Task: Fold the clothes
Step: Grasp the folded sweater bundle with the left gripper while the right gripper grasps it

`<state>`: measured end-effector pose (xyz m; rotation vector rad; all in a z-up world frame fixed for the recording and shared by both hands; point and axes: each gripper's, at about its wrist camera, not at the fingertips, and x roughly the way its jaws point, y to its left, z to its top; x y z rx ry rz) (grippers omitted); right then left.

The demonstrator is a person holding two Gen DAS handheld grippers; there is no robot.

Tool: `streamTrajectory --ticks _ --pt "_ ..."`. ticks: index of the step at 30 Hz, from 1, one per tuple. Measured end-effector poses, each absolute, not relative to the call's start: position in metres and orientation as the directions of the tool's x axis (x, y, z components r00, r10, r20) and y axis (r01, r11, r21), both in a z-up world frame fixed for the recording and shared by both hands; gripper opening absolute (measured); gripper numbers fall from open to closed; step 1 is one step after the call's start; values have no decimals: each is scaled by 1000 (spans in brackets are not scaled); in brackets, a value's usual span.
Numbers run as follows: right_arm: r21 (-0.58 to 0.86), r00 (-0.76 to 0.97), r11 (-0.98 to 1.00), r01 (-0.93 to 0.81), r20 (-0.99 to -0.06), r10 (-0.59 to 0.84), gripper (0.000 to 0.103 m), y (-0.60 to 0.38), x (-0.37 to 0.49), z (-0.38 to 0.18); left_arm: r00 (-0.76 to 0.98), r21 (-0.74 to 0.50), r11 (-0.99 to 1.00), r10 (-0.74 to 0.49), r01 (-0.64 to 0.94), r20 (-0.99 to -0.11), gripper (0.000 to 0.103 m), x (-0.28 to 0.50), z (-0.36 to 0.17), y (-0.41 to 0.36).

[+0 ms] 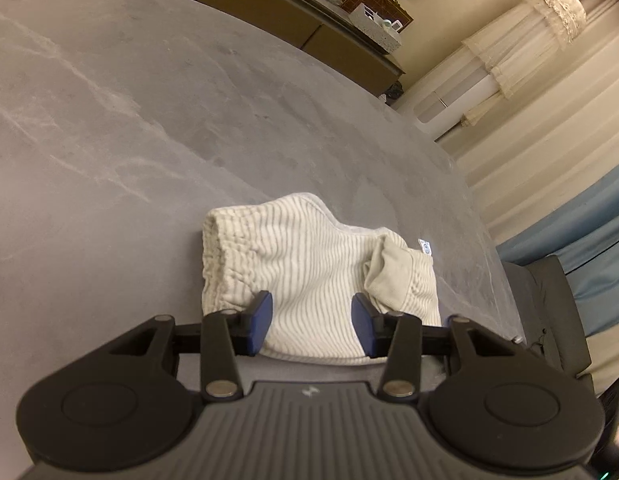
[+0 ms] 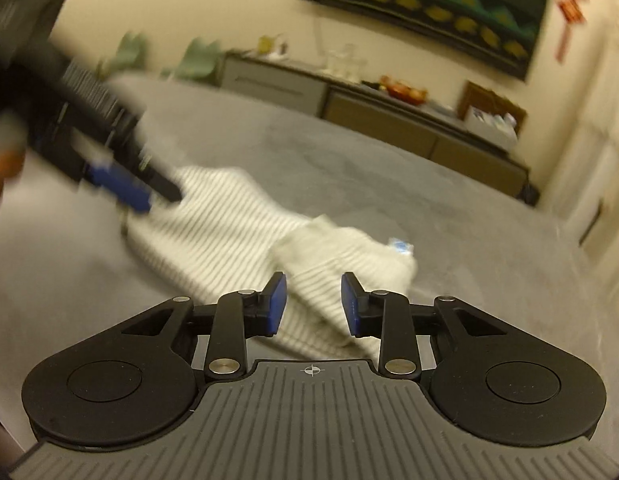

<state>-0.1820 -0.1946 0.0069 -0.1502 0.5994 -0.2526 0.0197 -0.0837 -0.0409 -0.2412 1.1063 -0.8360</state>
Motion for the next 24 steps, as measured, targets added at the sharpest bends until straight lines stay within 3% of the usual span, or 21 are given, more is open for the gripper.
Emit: streamTrajectory --ticks 2,6,11,14,16,17,20,22,24 --pt "-147 798 960 238 -533 -279 33 -212 -174 14 187 -565 679 -702 469 -688 47 20 -40 -82" --pt "-28 759 963 267 -610 -228 33 -242 -143 -3 186 -546 694 -682 469 -707 47 22 -45 -85" --pt "-49 773 964 262 -587 -240 34 -245 -153 3 165 -561 698 -680 446 -715 45 24 -50 -77" --pt "-61 782 964 259 -573 -246 40 -247 -159 7 175 -565 694 -687 446 -705 48 24 -43 -75" --pt "-71 805 968 241 -542 -240 55 -245 -160 8 183 -573 687 -697 446 -693 50 25 -37 -72" --pt "-78 808 971 226 -541 -232 58 -239 -157 7 192 -578 686 -702 442 -686 50 26 -33 -69" --pt "-101 817 978 183 -538 -208 61 -223 -147 4 247 -604 694 -712 392 -657 54 35 -20 -48" --pt "-116 822 981 154 -537 -192 55 -212 -141 1 289 -634 698 -715 332 -636 58 45 -14 -27" --pt "-130 826 984 125 -535 -176 60 -201 -135 -1 316 -660 699 -715 276 -624 58 53 -13 -14"
